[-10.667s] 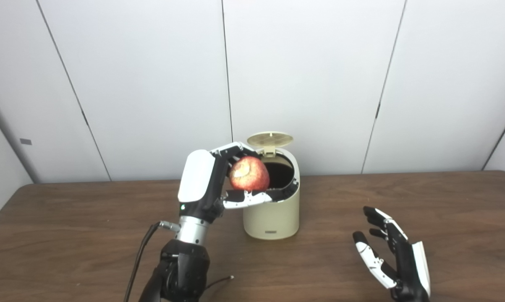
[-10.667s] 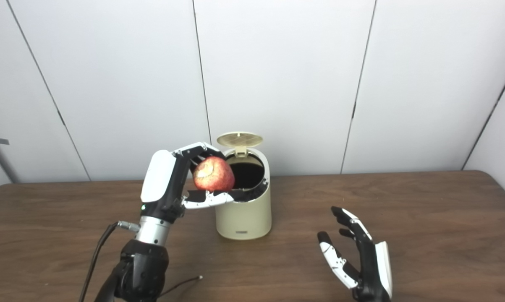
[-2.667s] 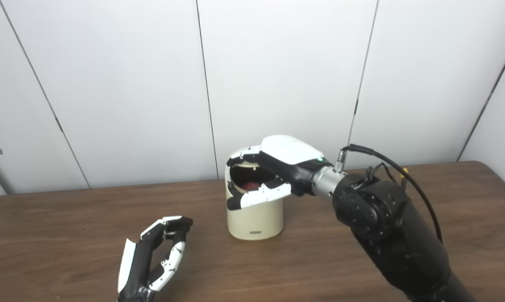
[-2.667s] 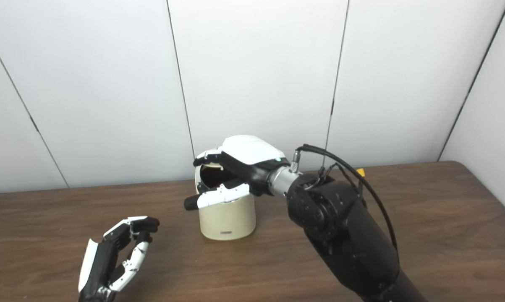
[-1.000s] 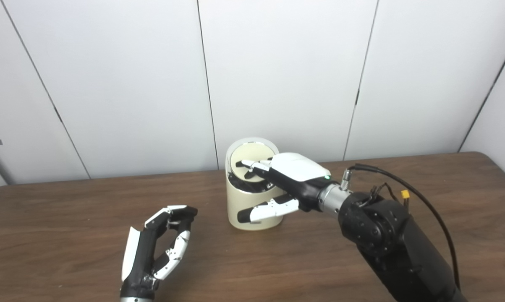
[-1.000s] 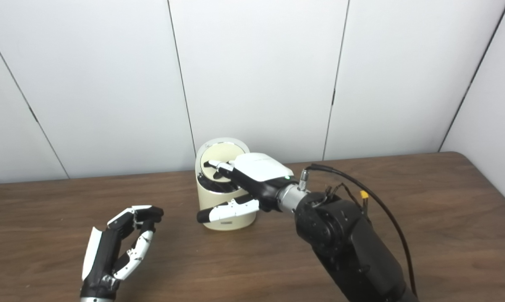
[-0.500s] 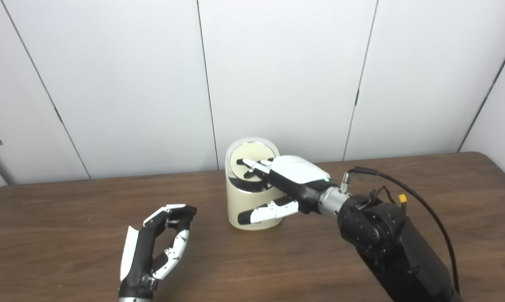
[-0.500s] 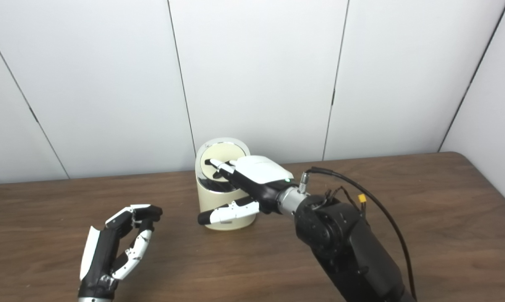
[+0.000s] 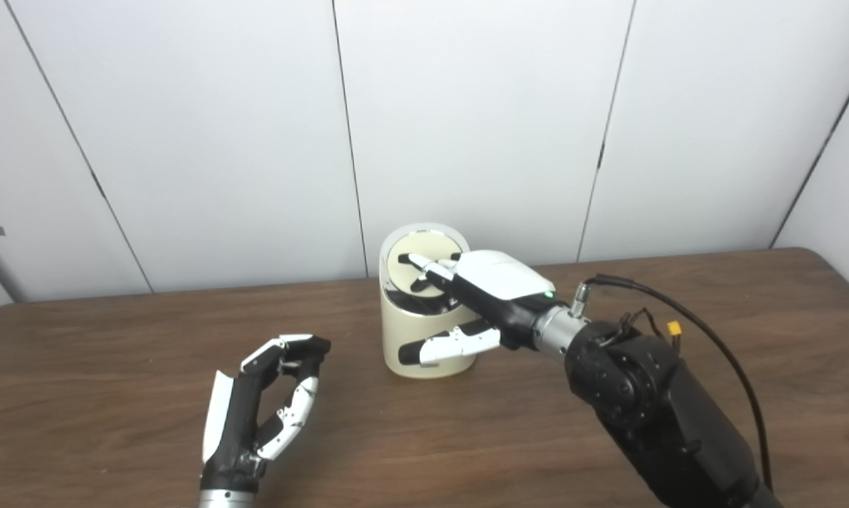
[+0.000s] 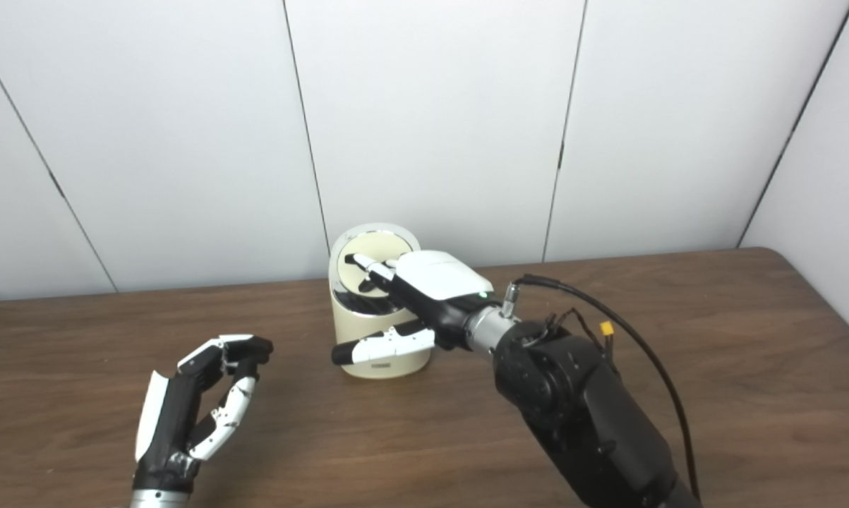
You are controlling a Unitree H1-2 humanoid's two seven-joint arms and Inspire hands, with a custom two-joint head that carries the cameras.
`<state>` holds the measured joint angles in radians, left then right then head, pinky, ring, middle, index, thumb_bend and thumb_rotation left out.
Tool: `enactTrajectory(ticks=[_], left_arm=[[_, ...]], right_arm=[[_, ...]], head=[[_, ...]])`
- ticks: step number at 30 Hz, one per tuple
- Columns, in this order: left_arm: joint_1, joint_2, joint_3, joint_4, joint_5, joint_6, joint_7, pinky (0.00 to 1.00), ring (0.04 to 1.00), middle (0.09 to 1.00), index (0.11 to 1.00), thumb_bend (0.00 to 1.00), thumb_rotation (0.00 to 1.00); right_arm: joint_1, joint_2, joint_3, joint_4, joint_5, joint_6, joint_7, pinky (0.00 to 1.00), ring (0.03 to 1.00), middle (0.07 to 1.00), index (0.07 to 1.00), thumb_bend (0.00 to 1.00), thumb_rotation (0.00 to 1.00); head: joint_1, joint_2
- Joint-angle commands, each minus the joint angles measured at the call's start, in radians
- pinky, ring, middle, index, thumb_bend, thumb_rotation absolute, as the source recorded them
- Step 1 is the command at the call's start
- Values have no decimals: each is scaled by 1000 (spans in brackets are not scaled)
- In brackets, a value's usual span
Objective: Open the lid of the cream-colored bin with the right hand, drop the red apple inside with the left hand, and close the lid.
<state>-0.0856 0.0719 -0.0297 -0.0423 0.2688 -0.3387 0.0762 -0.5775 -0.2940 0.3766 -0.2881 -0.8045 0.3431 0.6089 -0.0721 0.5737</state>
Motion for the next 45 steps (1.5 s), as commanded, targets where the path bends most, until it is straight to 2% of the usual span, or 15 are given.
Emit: enactTrajectory(ticks=[1,8,18,22,25,27,28,30,31,33,38,41,43,45], left_arm=[[-27,3,3,-20,2,-22,9,529,629,648,634,212,447],[-32,1,4,2,-6,-31,11,532,634,651,637,218,459],[-33,0,6,24,-2,-40,18,538,637,654,639,233,471],[-35,1,8,33,0,-49,23,546,643,662,647,231,481],[-34,-1,11,35,3,-42,27,550,647,667,652,236,489],[-33,-3,16,38,7,-39,34,555,652,674,660,237,471],[-34,-6,20,40,11,-39,42,562,659,684,671,230,468],[-33,-12,27,42,25,-33,59,580,681,712,704,215,468],[-33,-14,30,44,28,-32,67,584,686,719,711,213,473],[-33,-18,34,45,35,-30,77,597,704,736,728,200,480],[-32,-13,34,51,61,-37,94,586,695,724,722,186,523],[-33,-9,33,51,96,-38,110,568,679,710,708,198,480],[-34,-5,32,54,120,-45,122,558,670,701,697,199,435],[-35,-1,31,58,131,-53,130,552,664,696,689,207,418]], right_arm=[[-4,-18,-19,10,4,-7,-14,1000,930,851,1000,873,959],[4,8,-56,-17,20,-59,-122,974,935,901,1000,860,917],[24,20,-72,-27,10,-71,-171,967,963,922,1000,844,918],[54,37,-98,-13,45,-127,-263,938,958,936,1000,821,884],[91,65,-133,-1,65,-202,-392,900,948,953,985,749,852],[124,88,-163,6,84,-262,-490,811,882,898,910,567,779],[141,103,-181,8,103,-287,-531,780,839,856,860,452,706],[172,132,-214,12,147,-323,-589,699,761,777,768,292,529],[191,142,-229,14,167,-339,-610,683,747,763,752,266,495],[224,152,-247,18,188,-367,-643,591,719,747,729,237,437],[304,168,-284,42,214,-444,-747,484,635,733,700,254,381],[338,173,-302,70,230,-500,-801,495,637,727,693,271,379],[360,173,-312,94,243,-545,-834,524,660,719,693,278,338],[380,178,-321,114,250,-576,-861,499,639,708,690,282,282]], head=[[-4,1],[-6,-10],[-5,-23],[-4,-26],[-2,-27],[-4,-26],[-5,-28],[-3,-29],[-2,-30],[-1,-30],[1,-31],[3,-31],[3,-31],[5,-31]])
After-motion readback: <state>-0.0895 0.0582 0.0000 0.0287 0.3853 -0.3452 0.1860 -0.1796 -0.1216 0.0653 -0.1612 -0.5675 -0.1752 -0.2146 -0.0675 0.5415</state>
